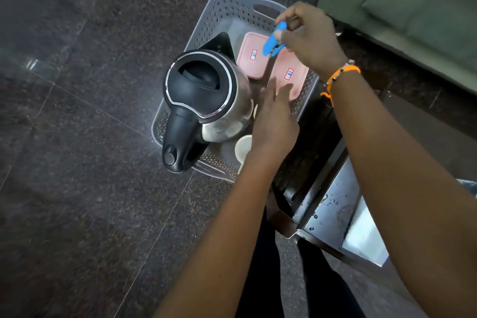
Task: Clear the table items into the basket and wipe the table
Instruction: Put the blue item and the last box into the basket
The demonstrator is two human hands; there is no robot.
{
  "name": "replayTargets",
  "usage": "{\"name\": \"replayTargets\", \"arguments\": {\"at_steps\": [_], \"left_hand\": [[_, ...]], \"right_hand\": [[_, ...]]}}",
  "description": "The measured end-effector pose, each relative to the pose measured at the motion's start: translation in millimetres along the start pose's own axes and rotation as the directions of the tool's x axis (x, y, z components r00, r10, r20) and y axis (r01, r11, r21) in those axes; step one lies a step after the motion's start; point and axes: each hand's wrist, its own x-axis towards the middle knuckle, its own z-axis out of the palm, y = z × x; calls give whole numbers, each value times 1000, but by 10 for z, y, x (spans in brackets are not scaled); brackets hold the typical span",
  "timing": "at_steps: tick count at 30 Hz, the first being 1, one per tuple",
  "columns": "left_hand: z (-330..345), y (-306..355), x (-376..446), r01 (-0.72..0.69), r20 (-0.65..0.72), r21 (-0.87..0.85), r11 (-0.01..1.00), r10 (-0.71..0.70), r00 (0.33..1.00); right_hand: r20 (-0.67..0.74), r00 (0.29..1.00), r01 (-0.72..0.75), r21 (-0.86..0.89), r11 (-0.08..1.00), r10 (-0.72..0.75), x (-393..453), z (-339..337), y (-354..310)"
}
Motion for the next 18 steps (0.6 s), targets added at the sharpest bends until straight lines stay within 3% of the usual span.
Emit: {"name": "replayTargets", "arguments": {"at_steps": [4, 9, 13, 15, 18], "left_hand": [[89, -91, -24, 15, 85, 160, 987, -29, 996], [133, -102, -50, -5, 52, 194, 981, -5, 999], [131, -49, -116, -70, -95, 90, 994, 78, 992], [174, 11, -189, -100, -171, 32, 994, 104, 980], [328, 109, -350, -136, -151, -44, 990, 128, 980]], "right_hand": [[166, 986, 73, -278, 958, -27, 197, 268, -96], [185, 981, 9, -370, 929, 64, 250, 346, -36], [31, 999, 20, -241, 970, -13, 7, 68, -26], [-41, 999, -32, -135, 990, 26, -243, -119, 51], [-76, 990, -119, -22, 993, 117, -766, -364, 330]]}}
